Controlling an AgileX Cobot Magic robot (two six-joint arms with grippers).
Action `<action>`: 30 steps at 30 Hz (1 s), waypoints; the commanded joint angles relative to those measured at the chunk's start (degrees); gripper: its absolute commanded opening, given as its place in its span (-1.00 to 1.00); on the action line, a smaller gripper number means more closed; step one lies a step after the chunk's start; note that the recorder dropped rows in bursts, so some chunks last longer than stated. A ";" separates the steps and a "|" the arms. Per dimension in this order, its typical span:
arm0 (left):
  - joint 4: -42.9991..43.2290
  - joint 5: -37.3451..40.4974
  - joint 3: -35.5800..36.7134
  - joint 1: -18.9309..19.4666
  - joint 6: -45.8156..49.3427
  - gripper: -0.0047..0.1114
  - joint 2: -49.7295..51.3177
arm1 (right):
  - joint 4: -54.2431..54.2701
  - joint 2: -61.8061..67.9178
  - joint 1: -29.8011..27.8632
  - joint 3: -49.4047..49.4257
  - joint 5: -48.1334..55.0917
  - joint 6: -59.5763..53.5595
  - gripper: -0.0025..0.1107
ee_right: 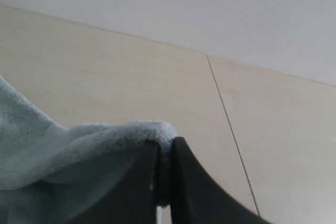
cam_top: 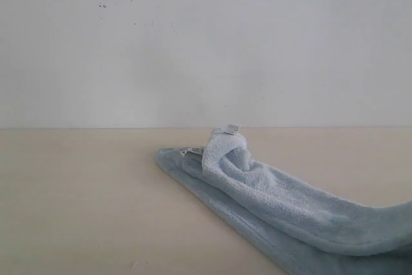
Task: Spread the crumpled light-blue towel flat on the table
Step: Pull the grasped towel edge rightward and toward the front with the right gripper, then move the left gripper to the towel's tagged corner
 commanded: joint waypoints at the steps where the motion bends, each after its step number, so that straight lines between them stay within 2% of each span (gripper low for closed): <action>1: -3.36 7.64 0.23 0.14 -6.31 -0.85 -0.15 | -4.04 5.02 0.00 1.45 -0.10 -0.23 -0.91; 4: -9.68 10.26 0.23 -0.24 -1.47 -0.85 -0.15 | -11.13 7.56 0.00 1.45 1.49 7.86 -0.91; 7: -27.45 12.55 0.23 -2.65 16.29 -0.85 -0.15 | -17.54 7.81 -0.14 1.45 2.97 13.53 -0.91; 9: -46.27 16.75 0.23 -4.51 39.68 -0.85 -0.15 | -19.36 7.81 -0.14 1.45 2.85 13.67 -0.91; 12: -71.37 22.88 0.23 -5.19 73.32 -0.85 -0.15 | -19.37 8.29 -0.14 1.45 1.34 15.22 -0.91; 15: -86.66 25.01 0.23 -5.19 93.51 -0.85 -0.15 | -18.95 8.71 -0.14 1.46 -0.43 15.80 -0.91; 18: -88.43 24.28 0.23 -5.19 101.19 -0.85 2.62 | -18.85 8.94 -0.14 1.46 -1.02 15.94 -0.91; 24: -88.43 29.23 -1.47 -5.19 102.44 -0.85 9.58 | -18.85 8.94 -0.14 1.46 -1.15 15.94 -0.91; 30: -88.43 18.23 -9.22 -5.19 102.85 -0.85 14.86 | -17.62 8.94 -0.14 1.46 -1.53 15.94 -0.91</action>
